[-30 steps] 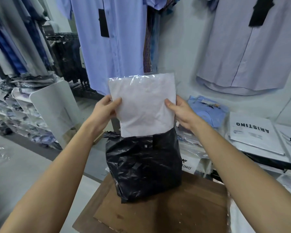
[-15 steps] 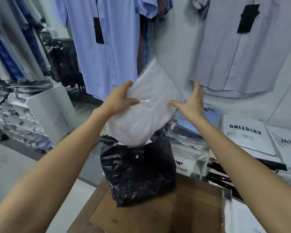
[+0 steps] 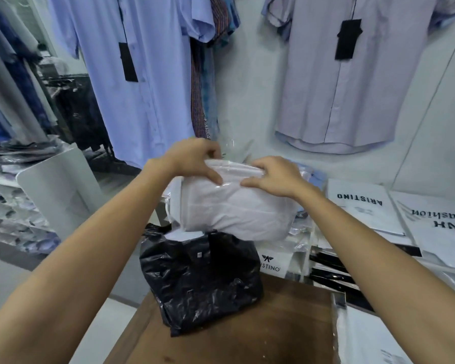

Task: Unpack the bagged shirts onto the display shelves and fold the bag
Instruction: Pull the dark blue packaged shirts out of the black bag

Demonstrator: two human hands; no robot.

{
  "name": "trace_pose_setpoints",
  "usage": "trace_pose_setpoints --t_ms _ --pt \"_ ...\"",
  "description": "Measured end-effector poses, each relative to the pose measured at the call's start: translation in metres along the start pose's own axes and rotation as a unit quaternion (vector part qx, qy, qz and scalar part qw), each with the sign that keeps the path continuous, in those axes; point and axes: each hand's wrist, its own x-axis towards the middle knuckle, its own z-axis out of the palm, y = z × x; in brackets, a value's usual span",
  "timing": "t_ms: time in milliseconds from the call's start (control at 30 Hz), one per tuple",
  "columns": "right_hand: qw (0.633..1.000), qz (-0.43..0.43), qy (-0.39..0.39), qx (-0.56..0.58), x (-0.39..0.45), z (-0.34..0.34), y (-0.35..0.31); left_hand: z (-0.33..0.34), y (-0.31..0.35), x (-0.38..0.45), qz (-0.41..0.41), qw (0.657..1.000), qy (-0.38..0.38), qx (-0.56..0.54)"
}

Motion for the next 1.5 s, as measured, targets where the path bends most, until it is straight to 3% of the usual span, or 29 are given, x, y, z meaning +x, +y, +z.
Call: trace_pose_setpoints --t_ms 100,233,400,533,667,767,867,900,967,1033,1100,1167,1267,1333,1367,1433,1500 --pt "0.995 0.039 0.012 0.092 -0.010 -0.008 0.017 -0.014 -0.021 -0.009 -0.073 0.997 0.003 -0.014" --pt "0.980 0.068 0.028 0.183 -0.012 -0.013 0.032 -0.015 -0.028 -0.015 -0.117 0.968 0.072 -0.209" --pt "0.931 0.095 0.091 0.342 -0.013 -0.018 0.039 0.012 -0.024 -0.025 -0.201 0.909 0.086 -0.355" --pt "0.867 0.135 0.142 0.457 -0.018 -0.024 0.037 0.037 -0.025 -0.031 -0.251 0.825 0.103 -0.496" --pt "0.811 0.165 0.145 0.542 -0.023 -0.028 0.034 0.055 -0.007 -0.024 -0.197 0.775 0.061 -0.598" --pt "0.821 0.189 0.147 0.519 -0.027 -0.026 0.032 0.056 0.022 -0.015 -0.164 0.741 0.137 -0.637" --pt "0.877 0.235 0.159 0.388 -0.031 -0.018 0.033 0.056 0.042 -0.006 -0.147 0.697 0.205 -0.671" --pt "0.896 0.241 0.161 0.336 -0.032 -0.016 0.033 0.056 0.048 -0.004 -0.148 0.695 0.223 -0.667" --pt "0.910 0.213 0.164 0.316 -0.033 -0.013 0.029 0.058 0.061 -0.002 -0.150 0.726 0.250 -0.622" --pt "0.893 0.171 0.122 0.399 -0.033 -0.016 0.018 0.061 0.075 -0.002 -0.135 0.764 0.261 -0.575" --pt "0.848 0.170 0.033 0.500 -0.031 -0.021 0.002 0.068 0.089 -0.004 -0.101 0.814 0.256 -0.512" --pt "0.817 0.178 -0.009 0.548 -0.027 -0.024 -0.009 0.077 0.108 -0.007 -0.057 0.866 0.220 -0.445" --pt "0.793 0.190 0.050 0.577 -0.026 -0.019 -0.008 0.087 0.124 -0.011 0.032 0.908 0.087 -0.408" --pt "0.800 0.214 0.097 0.552 -0.027 -0.015 0.002 0.092 0.121 -0.014 0.055 0.918 0.021 -0.393" --pt "0.806 0.215 0.108 0.541 -0.028 -0.013 0.009 0.092 0.118 -0.016 0.055 0.912 0.033 -0.405" --pt "0.811 0.210 0.115 0.534 -0.031 -0.017 0.018 0.093 0.106 -0.019 0.000 0.888 0.145 -0.436" --pt "0.805 0.217 0.119 0.539 -0.036 -0.022 0.026 0.096 0.089 -0.017 -0.120 0.857 0.272 -0.422"
